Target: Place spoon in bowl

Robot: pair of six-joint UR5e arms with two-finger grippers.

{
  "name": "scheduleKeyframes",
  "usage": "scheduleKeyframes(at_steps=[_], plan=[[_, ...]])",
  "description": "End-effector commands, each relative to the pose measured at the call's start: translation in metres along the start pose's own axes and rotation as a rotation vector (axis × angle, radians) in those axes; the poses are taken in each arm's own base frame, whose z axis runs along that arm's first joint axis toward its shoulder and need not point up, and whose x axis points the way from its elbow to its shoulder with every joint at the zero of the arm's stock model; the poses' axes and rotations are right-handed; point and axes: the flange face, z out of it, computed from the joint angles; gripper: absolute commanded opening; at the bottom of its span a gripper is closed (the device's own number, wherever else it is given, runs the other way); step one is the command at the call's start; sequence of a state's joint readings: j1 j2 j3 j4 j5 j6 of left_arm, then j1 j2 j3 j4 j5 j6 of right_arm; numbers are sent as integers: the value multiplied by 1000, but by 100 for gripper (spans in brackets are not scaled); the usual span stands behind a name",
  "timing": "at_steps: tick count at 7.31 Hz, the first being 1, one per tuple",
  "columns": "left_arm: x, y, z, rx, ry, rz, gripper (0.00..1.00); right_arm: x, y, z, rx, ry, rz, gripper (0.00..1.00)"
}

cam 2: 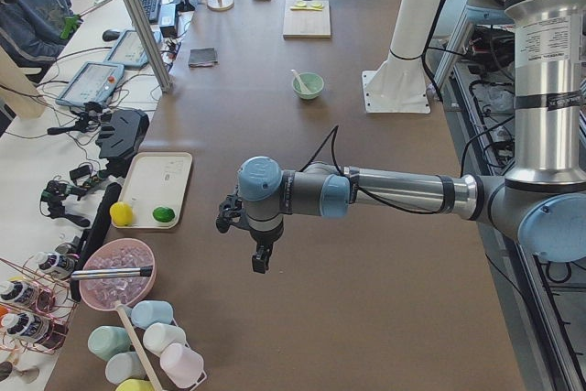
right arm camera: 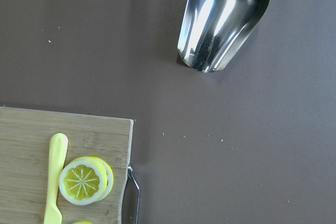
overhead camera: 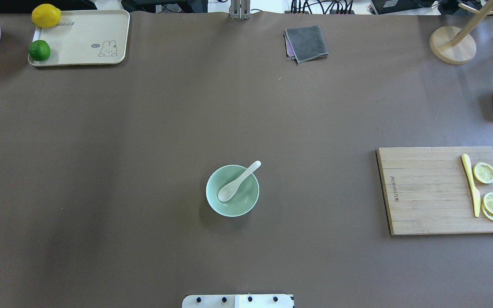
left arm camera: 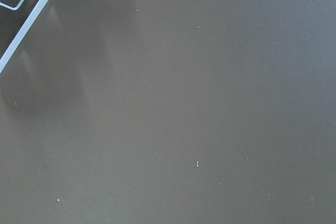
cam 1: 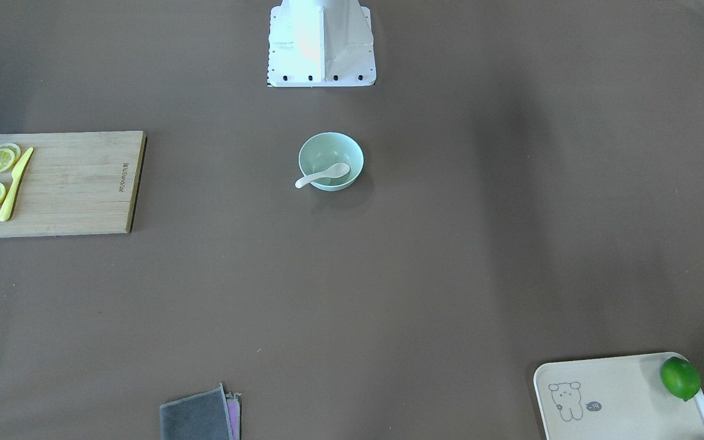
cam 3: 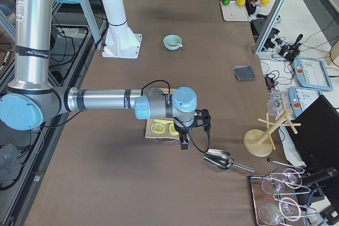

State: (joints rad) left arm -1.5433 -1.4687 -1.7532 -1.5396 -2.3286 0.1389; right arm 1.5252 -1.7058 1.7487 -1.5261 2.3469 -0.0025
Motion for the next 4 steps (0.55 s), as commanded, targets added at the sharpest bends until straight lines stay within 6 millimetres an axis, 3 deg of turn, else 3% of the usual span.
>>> scheduleKeyframes(at_steps=[1,4], plan=[[-4,6,0,-11,6,-19,98,3,1,2,-8,21,3,100],[2,5,-7,11,9,3,98,5,3,3,-13,26,7,100]])
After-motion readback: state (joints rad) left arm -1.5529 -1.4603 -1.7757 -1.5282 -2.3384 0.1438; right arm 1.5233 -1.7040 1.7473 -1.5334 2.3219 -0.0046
